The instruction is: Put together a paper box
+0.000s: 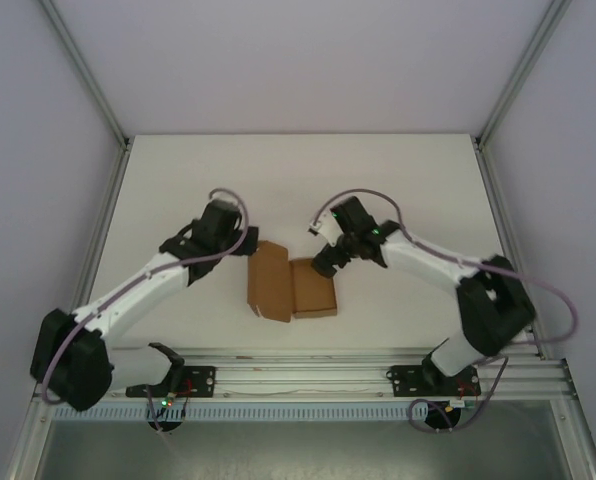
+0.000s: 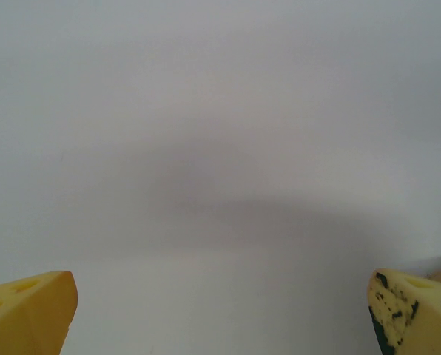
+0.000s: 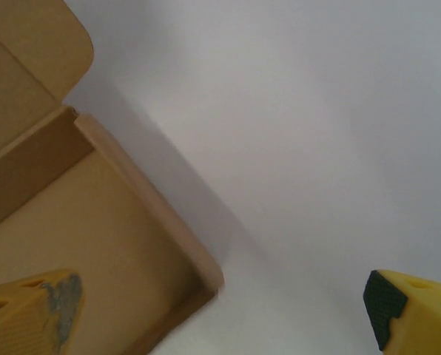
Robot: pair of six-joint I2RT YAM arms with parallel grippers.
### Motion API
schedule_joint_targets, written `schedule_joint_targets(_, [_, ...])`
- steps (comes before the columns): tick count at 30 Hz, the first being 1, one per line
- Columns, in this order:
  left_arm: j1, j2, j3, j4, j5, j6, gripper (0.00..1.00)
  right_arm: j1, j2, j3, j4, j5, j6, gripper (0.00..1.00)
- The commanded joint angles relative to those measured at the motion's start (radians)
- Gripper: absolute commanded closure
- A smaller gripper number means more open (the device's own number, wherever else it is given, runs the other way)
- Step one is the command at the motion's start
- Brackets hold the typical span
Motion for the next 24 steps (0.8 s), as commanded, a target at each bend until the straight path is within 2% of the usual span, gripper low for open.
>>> schedule_joint_targets(1, [0.031,-0.125,-0.07,-0.053,-0.045,-0.204,0.0,0.017,0.123,0.134,-0.202,-0.065,-0.261,0.07])
schedule_joint_targets(6, [0.051,-0.256,-0.139,-0.1,-0.058,-0.255,0.0,0.031,0.257,0.212,-0.193,-0.056,-0.249,0.14])
schedule_joint_targets(11, [0.051,-0.324,-0.132,-0.061,0.007,-0.222,0.0,0.059,0.278,0.24,-0.164,-0.039,-0.222,0.28])
schedule_joint_targets(15, [0.05,-0.329,-0.111,-0.076,-0.017,-0.229,0.0,0.062,0.272,0.227,-0.121,-0.005,-0.203,0.62])
schedule_joint_targets(20, [0.051,-0.33,-0.097,-0.099,-0.054,-0.238,0.0,0.062,0.267,0.194,-0.081,0.056,-0.128,0.75])
schedule_joint_targets(24, [0.052,-0.328,-0.082,-0.105,-0.065,-0.245,0.0,0.062,0.23,0.141,0.022,0.207,0.098,0.86])
